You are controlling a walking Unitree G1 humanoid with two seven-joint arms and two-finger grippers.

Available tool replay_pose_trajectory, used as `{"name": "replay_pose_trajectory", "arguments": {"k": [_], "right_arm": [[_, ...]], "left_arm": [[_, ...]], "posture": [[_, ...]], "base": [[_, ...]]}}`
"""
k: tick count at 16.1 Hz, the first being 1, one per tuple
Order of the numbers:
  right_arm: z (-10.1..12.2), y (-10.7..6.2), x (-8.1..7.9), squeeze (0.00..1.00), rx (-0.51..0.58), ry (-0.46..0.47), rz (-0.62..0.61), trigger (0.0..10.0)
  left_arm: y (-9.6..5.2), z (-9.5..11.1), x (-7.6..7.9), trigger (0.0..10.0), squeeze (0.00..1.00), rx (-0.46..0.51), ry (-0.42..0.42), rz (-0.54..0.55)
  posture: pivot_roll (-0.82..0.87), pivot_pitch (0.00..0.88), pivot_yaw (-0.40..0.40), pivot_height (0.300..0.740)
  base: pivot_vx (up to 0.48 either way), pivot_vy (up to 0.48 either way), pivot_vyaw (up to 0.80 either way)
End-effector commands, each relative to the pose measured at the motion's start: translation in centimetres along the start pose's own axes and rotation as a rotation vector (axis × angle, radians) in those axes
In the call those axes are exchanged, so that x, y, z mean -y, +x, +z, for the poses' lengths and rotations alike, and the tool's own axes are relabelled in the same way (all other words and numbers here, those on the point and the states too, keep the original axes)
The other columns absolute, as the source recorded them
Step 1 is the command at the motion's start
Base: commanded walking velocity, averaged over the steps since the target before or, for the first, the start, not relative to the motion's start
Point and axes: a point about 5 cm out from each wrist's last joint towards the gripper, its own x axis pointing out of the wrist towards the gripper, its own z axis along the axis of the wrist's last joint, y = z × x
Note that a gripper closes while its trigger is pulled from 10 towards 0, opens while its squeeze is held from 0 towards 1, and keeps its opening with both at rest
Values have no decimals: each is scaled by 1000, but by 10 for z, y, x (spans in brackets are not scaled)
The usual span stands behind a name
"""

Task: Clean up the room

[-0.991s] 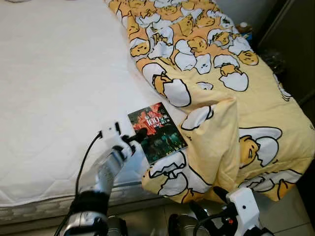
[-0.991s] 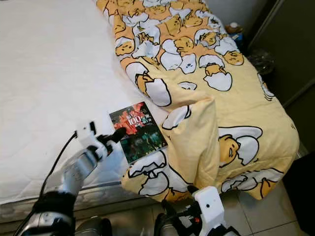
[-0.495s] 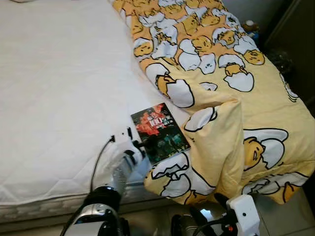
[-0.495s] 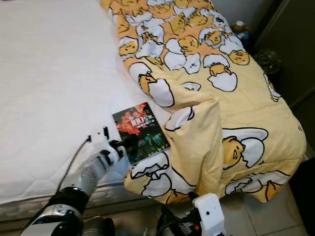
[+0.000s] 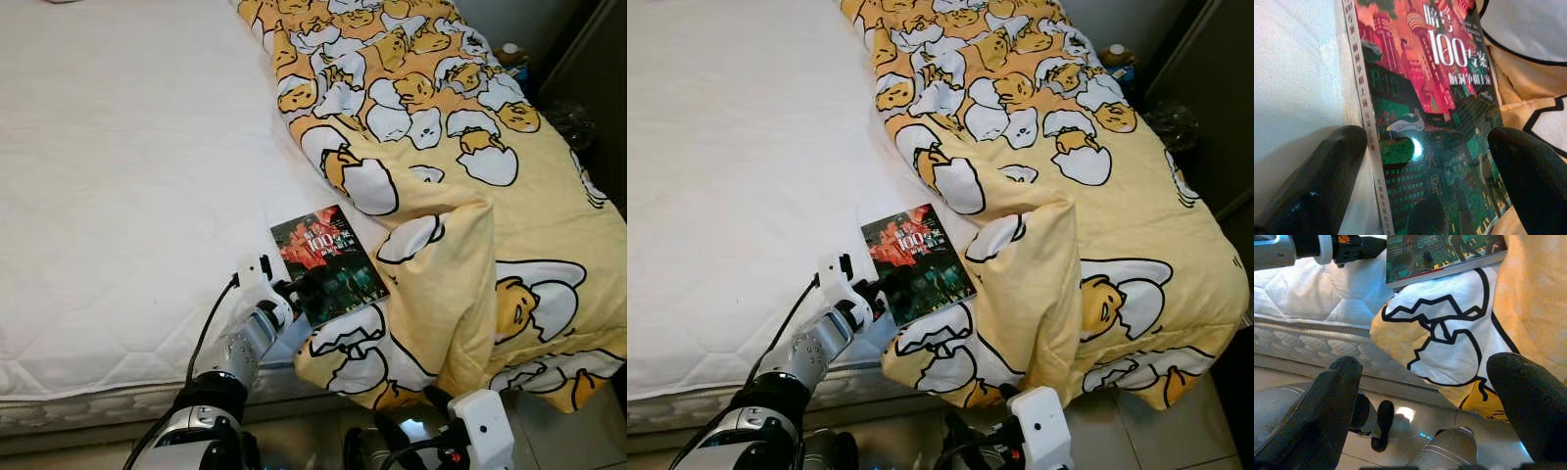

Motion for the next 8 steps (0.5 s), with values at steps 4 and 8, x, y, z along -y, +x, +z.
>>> {"name": "replay_pose_trajectory", "arguments": {"k": [4, 8], "right_arm": [[1, -1, 0, 0, 7, -10, -10, 10000], [1, -1, 0, 0, 7, -10, -10, 10000]], "left_arm": [[1, -27, 5, 10000, 0, -95, -28, -23], [1, -27, 5, 10000, 0, -95, -28, -23]], "posture": [[-273, 156, -48, 714], [-273, 156, -48, 714]], "base": [[0, 0, 0], [0, 0, 0]]}}
